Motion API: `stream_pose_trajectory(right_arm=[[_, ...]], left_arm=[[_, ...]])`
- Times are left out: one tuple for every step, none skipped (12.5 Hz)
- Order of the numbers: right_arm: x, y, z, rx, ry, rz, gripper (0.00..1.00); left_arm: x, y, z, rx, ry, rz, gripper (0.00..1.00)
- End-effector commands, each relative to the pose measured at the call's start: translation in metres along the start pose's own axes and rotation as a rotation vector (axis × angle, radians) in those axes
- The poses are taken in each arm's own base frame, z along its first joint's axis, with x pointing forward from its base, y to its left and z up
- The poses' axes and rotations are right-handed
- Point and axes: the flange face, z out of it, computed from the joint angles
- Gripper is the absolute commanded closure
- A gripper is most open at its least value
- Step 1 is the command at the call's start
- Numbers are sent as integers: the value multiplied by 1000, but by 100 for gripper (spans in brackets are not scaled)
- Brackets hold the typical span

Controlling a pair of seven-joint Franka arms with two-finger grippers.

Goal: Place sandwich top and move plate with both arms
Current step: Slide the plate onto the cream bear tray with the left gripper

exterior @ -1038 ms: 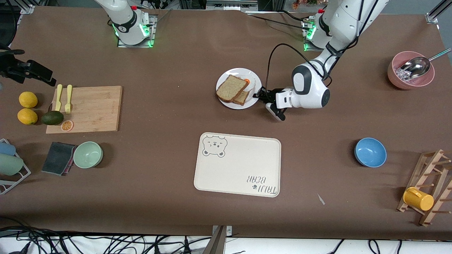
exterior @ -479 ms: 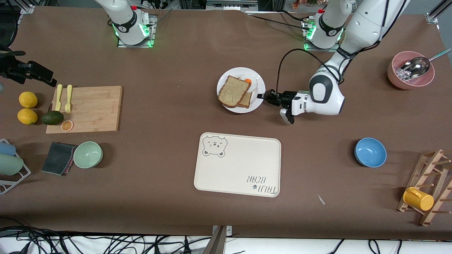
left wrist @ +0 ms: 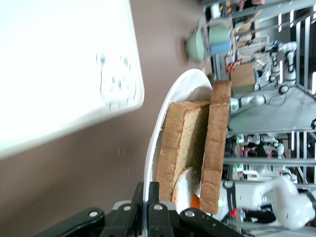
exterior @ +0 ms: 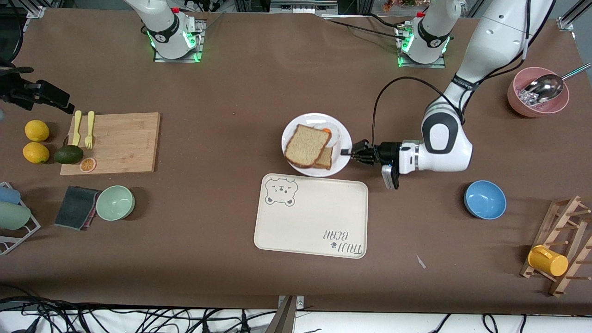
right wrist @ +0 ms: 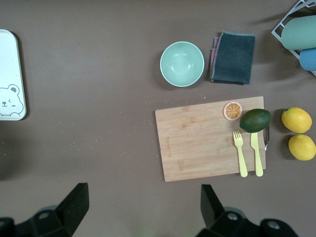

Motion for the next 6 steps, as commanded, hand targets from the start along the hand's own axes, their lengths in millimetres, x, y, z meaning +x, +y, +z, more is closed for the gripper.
stream_pose_trajectory(right_arm=[[1,3,-5,4,8,-1,0],[1,3,-5,3,8,0,0],[1,3,-5,3,8,0,0],[1,3,-5,3,8,0,0],[1,3,-5,3,8,0,0],[1,3,-5,3,8,0,0]], left_arm=[[60,-27,-1,-70,79,-21,100],[76,-44,-1,-80,105,-47,100],[83,-57,3,-77,110,-61,100],[82,-72,3,-46,112,-73,100],[87,-85,5,-2,128,-74,100],[94,-91,10,14,133,-62,100]])
